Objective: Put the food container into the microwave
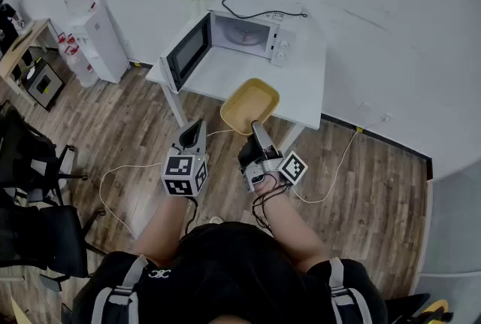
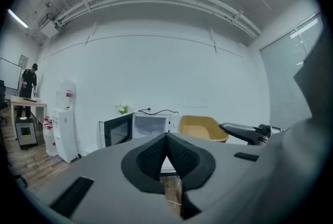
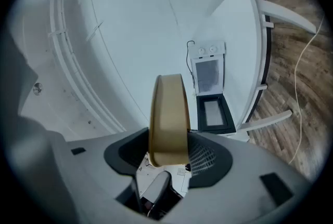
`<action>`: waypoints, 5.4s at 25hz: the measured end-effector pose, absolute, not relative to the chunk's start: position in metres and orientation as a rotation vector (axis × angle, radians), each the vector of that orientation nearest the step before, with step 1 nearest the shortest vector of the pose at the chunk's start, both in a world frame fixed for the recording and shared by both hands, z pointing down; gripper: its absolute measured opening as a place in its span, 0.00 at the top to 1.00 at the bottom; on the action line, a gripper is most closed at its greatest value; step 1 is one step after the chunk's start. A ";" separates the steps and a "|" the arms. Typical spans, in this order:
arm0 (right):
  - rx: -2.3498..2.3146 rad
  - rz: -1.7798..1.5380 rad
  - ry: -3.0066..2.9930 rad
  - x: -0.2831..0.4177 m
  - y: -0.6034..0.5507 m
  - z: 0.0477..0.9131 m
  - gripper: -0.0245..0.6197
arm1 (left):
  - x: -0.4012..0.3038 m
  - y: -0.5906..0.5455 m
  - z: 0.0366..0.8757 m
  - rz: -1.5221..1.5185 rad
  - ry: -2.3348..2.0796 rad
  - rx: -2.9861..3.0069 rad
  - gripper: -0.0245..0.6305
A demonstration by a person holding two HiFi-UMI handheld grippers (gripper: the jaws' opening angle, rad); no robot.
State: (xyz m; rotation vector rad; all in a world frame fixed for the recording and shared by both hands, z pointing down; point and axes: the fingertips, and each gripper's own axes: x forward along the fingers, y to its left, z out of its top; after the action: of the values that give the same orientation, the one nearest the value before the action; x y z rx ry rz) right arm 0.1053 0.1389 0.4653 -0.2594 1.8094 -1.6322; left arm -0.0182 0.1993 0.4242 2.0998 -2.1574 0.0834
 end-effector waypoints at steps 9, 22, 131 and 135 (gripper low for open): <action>-0.275 -1.632 1.814 0.095 0.140 0.467 0.61 | -0.031 0.198 0.427 0.084 -2.177 2.076 0.95; -0.303 -1.637 1.812 0.063 0.125 0.473 0.60 | -0.059 0.180 0.440 0.093 -2.117 2.100 0.95; -1.195 -1.763 1.868 -0.142 -0.508 0.657 0.58 | -0.251 -0.366 0.497 0.255 -1.958 2.104 0.94; -1.305 -1.655 1.993 -0.134 -0.507 0.653 0.43 | -0.250 -0.370 0.499 0.256 -1.940 2.115 0.94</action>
State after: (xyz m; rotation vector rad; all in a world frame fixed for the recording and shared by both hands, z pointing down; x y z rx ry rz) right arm -0.1337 -0.5068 0.6529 -1.3048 1.9928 -1.6554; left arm -0.2501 -0.3696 0.4987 2.1152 -1.9405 0.2563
